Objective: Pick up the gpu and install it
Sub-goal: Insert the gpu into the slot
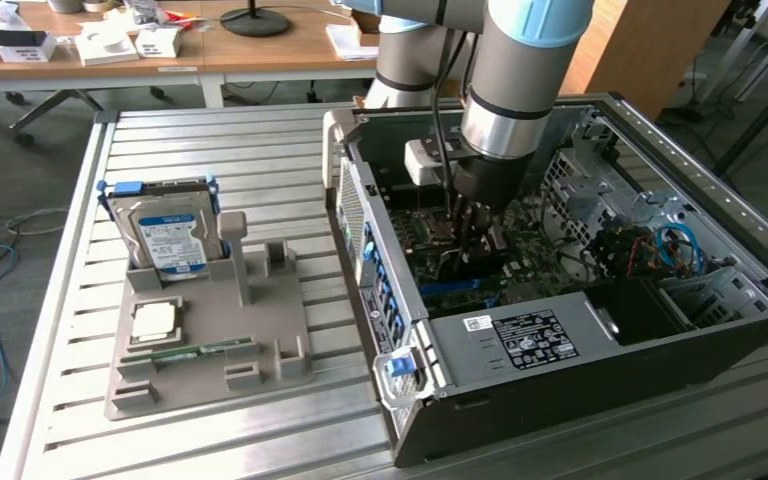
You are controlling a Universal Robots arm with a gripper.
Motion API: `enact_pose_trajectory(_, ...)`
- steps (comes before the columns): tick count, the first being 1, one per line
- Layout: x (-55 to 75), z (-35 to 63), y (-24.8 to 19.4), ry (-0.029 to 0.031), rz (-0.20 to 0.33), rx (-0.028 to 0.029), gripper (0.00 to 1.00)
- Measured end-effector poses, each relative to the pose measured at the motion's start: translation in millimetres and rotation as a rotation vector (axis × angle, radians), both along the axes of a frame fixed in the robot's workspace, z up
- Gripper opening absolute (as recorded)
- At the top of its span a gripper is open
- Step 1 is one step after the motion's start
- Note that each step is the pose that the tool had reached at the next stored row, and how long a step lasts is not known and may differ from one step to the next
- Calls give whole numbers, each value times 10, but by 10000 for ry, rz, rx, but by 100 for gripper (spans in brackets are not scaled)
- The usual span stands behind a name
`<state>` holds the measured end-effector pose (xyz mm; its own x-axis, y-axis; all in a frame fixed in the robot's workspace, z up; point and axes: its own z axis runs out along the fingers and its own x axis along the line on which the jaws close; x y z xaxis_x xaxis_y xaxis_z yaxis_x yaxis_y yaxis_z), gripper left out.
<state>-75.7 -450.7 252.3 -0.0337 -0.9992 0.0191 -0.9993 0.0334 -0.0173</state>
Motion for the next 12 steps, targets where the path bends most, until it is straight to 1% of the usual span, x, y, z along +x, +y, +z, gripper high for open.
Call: enact_pose_trajectory(12,-7,-1,0,-2,-51,1,26)
